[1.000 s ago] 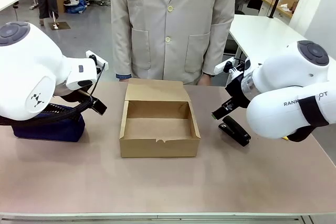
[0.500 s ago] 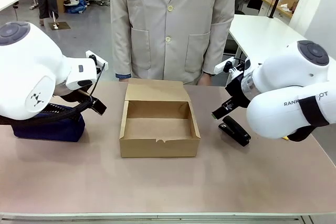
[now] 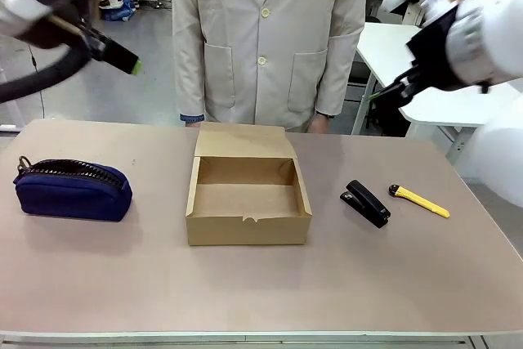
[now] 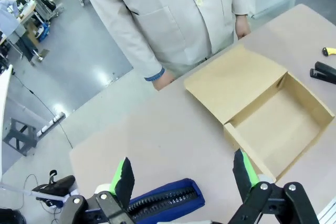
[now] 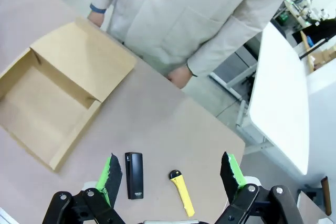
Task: Pack the item into the box.
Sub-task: Pick up the item indicated by the person and place it inside the Mailer Box.
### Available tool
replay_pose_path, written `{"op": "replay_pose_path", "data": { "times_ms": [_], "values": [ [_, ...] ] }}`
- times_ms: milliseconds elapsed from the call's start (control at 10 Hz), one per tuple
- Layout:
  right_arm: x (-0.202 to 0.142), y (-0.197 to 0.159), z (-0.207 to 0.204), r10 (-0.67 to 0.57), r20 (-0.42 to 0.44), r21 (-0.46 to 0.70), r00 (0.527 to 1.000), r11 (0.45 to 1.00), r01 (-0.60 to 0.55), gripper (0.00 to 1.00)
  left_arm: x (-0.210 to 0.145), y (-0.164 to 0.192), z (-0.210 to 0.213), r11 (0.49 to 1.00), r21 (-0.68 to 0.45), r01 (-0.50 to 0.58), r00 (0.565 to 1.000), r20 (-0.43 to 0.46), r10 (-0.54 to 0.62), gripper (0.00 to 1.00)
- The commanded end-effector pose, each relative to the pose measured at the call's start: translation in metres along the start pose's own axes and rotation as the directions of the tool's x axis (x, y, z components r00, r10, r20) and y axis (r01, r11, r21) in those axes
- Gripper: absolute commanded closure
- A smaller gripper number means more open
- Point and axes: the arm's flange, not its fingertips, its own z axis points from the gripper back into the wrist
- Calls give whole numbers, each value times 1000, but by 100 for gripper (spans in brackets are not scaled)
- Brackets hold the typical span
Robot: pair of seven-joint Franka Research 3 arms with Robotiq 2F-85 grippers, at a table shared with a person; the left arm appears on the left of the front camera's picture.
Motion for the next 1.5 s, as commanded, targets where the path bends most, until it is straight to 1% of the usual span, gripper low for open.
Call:
{"op": "replay_pose_path", "data": {
  "times_ms": [0,100,200,300,400,500,600,700,800,900,1000,1100,1200,1300,1400],
  "values": [
    [-12,-4,-67,-17,-50,95,999,995,22,0,-21,3,-70,999,-36,-9,992,-122,4,0],
    [0,0,0,0,0,0,1000,1000,0,0,0,0,0,1000,0,0,1000,0,0,0],
    [-12,-7,-8,-63,-4,202,998,977,62,0,-2,-5,-12,949,-312,-40,998,-54,24,0],
    [-26,-25,6,-170,7,384,985,910,154,0,-12,12,2,828,-552,-99,992,-118,40,0],
    [-46,-59,31,-443,7,599,897,720,351,0,-28,47,13,695,-644,-319,947,-241,211,0],
    [-70,-94,40,-632,-131,573,764,581,578,0,-51,80,12,554,-599,-578,814,-467,345,0],
    [-102,-126,46,-787,-213,573,579,379,726,0,-85,106,8,422,-634,-648,758,-484,437,0],
    [-136,-153,48,-861,-255,575,439,230,785,0,-116,126,7,327,-638,-698,696,-495,520,0],
    [-172,-179,41,-886,-312,533,342,135,835,0,-153,146,9,207,-678,-705,635,-473,612,0],
    [-199,-192,24,-874,-375,506,309,86,858,0,-182,159,8,119,-720,-683,587,-445,676,0],
    [-217,-194,4,-834,-447,519,322,51,853,0,-206,169,4,78,-771,-633,561,-387,732,0],
    [-232,-193,-13,-811,-494,539,313,-3,842,0,-223,168,-1,39,-798,-602,535,-366,761,0],
    [-237,-190,-21,-813,-492,579,311,-40,814,0,-230,166,-8,8,-827,-562,530,-352,772,0],
    [-237,-190,-22,-835,-454,612,311,-38,790,0,-227,162,-12,21,-809,-588,529,-365,766,0],
    [-237,-193,-21,-906,-323,638,273,5,770,0,-223,159,-16,96,-738,-668,540,-392,745,0]
  ]
}}
